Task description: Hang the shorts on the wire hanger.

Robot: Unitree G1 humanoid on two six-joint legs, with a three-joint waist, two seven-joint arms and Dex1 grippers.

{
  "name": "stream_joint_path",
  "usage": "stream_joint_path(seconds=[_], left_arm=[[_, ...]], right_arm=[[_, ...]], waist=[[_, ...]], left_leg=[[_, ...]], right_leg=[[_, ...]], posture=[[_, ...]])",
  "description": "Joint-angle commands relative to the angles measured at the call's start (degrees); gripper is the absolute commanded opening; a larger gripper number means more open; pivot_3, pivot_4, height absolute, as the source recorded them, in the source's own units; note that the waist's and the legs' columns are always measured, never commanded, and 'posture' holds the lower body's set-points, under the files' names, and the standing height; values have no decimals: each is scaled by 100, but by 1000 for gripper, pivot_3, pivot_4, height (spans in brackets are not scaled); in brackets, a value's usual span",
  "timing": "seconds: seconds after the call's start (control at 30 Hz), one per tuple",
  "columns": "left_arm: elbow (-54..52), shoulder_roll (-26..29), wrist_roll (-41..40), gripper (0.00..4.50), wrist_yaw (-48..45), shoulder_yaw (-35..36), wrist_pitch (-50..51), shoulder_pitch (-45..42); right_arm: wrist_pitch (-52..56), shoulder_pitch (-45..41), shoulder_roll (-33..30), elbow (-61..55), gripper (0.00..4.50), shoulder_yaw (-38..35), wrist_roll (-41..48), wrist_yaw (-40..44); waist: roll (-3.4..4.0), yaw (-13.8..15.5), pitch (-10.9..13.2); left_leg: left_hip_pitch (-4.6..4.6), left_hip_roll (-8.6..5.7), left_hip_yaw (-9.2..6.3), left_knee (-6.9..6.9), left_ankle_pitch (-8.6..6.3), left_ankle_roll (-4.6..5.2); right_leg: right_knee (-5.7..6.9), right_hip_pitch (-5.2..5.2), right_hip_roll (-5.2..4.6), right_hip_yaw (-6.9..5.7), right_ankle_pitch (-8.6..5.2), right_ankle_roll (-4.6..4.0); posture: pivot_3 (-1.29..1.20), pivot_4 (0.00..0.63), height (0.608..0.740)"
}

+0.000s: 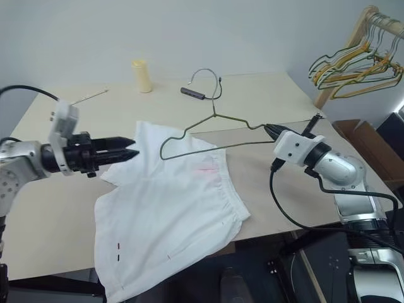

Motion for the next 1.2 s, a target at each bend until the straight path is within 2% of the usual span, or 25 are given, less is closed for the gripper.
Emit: stream_joint_path(seconds=[0.03, 0.27, 0.43, 0.53, 0.7, 0.8, 0.93, 1.07, 1.13, 1.2], left_arm=[[222, -135, 258, 2119, -344, -269, -101, -423], [543, -616, 790, 2119, -571, -746, -197, -818], [637, -533, 1239, 2119, -1138, -1162, -396, -937], [695, -515, 1727, 1555, -1236, -1427, -724, -938], [781, -670, 1802, 44, -1267, -1309, -760, -1023], [756, -709, 1882, 44, -1147, -1244, -737, -1027], [794, -756, 1987, 0, -1028, -1166, -741, -1062], [832, -633, 2512, 0, -1018, -1375, -1216, -1011], [846, -532, 2879, 0, -1094, -1511, -1694, -949], [851, -525, 3089, 0, -1086, -1570, -1917, -941]], right_arm=[[-230, -252, 89, -259, 26, -38, 246, 103], [-196, -334, 259, -626, 26, 42, 377, 336], [-112, -372, 320, -759, 26, 30, 411, 351], [-135, -424, 326, -733, 0, 35, 392, 347], [-132, -410, 315, -793, 0, 21, 380, 349], [-114, -366, 281, -835, 0, 0, 361, 354], [184, -180, 84, -1060, 1072, 39, 892, 933], [1268, 155, -418, -1658, 2485, 76, 2061, 2175], [2323, -54, -623, -1804, 3230, 61, 2811, 2697], [2932, -283, -736, -1803, 3900, 72, 3144, 3045]], waist=[[0, -9, -1], [1, 2, -25], [2, -6, -42], [2, -14, -54], [1, -15, -58], [2, -17, -58], [2, -17, -59], [2, 21, -70], [3, 21, -76], [2, 4, -94]], left_leg=[[1, 0, 0, 2, 0, 0], [-3, -1, -3, 8, 0, 0], [-2, -1, -3, 14, 0, 0], [-1, -1, -3, 15, 0, 0], [-4, -1, -4, 21, 0, 0], [-7, 0, -6, 28, -1, 1], [-12, 0, -9, 42, -2, 3], [-18, 0, -16, 53, -5, 7], [-18, -1, -15, 57, -5, 8], [-16, 0, -13, 60, -5, 8]], right_leg=[[3, 1, 0, 0, 0, 0], [6, 1, -1, 0, 0, 1], [13, 1, -1, 0, 0, 1], [14, 1, 0, 0, 0, 1], [17, 1, -1, 0, 0, 2], [19, 0, -1, 0, -1, 2], [25, 1, -1, -1, -1, 4], [25, 4, -2, -6, -1, 6], [26, 5, -3, -6, 0, 7], [28, 6, -3, -5, 2, 8]], posture=[[-103, 37, 740], [-117, 27, 740], [-123, 24, 740], [-125, 22, 740], [-125, 20, 740], [-126, 20, 740], [-124, 17, 740], [-117, 15, 740], [-113, 15, 740], [-110, 15, 740]])
